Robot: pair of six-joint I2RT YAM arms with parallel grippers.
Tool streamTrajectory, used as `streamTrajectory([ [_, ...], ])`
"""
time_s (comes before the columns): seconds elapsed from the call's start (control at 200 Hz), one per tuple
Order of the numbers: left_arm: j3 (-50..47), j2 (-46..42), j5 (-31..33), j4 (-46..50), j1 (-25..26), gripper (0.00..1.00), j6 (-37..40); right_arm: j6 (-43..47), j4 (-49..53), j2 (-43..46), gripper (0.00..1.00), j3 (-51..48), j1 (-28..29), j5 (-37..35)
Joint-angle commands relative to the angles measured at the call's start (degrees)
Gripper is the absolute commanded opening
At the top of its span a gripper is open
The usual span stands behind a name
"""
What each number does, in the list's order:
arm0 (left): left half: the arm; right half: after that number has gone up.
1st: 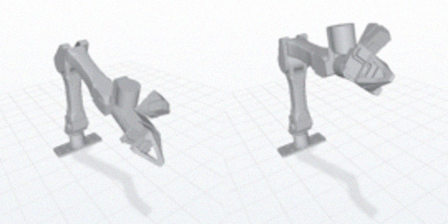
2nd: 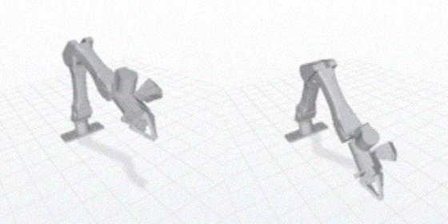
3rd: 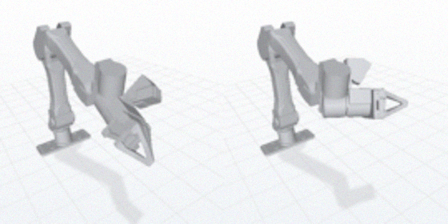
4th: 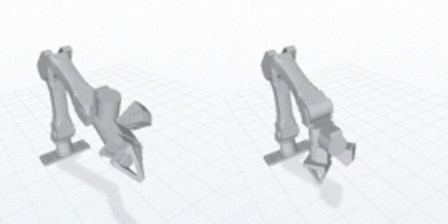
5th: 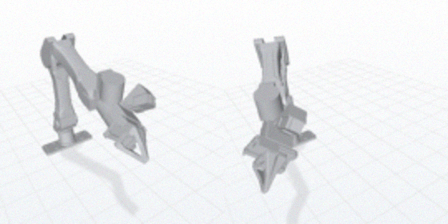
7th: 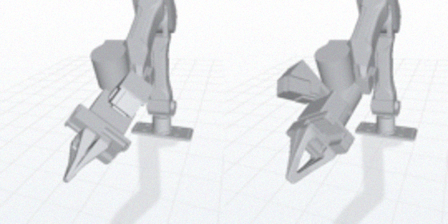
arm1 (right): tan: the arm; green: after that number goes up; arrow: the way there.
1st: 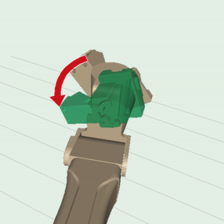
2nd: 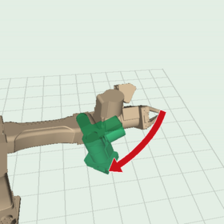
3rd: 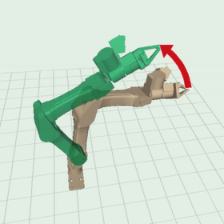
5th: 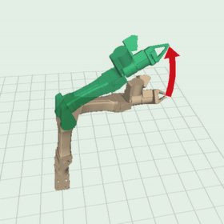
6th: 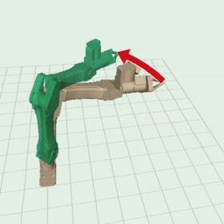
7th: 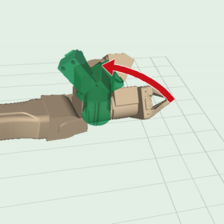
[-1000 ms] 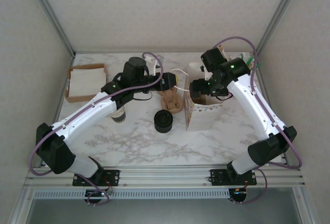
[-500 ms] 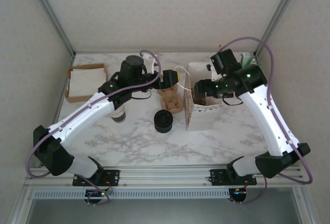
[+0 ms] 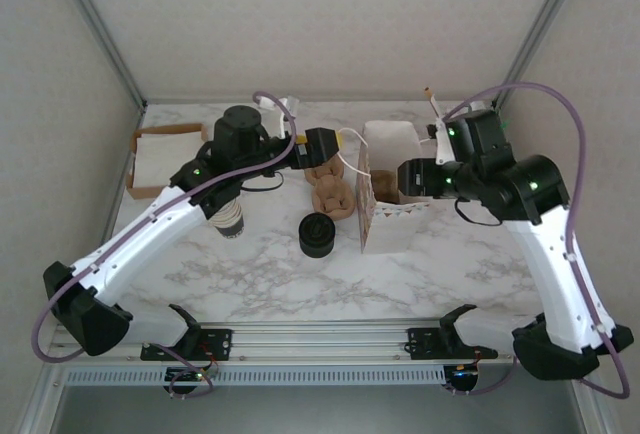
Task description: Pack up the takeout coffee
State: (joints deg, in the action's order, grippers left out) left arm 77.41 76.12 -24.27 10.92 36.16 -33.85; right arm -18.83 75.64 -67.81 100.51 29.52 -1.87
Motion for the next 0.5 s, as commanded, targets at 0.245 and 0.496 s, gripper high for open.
streamTrajectory([
  [0.245, -0.4, -9.0, 9.3, 2.4, 0.1, 1.0, 3.3, -0.7, -3.9, 11.1, 0.52, -4.7, 0.4, -4.3],
  [0.496, -3.9, -14.1, 14.2, 3.9, 0.0, 1.0, 2.6, -2.2, -4.9, 19.9, 0.5, -9.3, 0.3, -9.4],
])
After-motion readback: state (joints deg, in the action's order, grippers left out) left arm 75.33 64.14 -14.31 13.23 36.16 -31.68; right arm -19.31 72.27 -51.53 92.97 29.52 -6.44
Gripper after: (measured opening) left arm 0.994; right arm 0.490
